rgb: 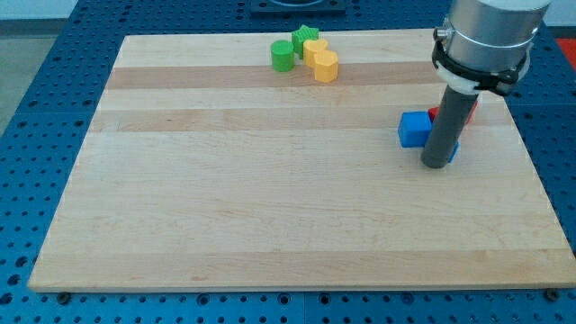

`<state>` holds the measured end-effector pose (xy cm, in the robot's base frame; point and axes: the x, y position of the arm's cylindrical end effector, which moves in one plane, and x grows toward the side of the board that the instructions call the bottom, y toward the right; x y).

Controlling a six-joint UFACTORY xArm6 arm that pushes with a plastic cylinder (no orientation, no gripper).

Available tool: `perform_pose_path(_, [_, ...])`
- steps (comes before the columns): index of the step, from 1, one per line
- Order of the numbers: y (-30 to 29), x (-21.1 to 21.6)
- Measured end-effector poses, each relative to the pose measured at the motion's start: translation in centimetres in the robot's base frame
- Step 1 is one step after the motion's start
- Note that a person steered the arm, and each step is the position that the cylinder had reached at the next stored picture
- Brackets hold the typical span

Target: Move the group of blocks a bit left

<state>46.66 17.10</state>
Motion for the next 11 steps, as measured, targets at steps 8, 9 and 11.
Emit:
perform_pose_path(8, [3.0,-9.1])
perform_pose_path(9, [0.8,-9.1])
perform_pose_path(11, [2.6,-8.8])
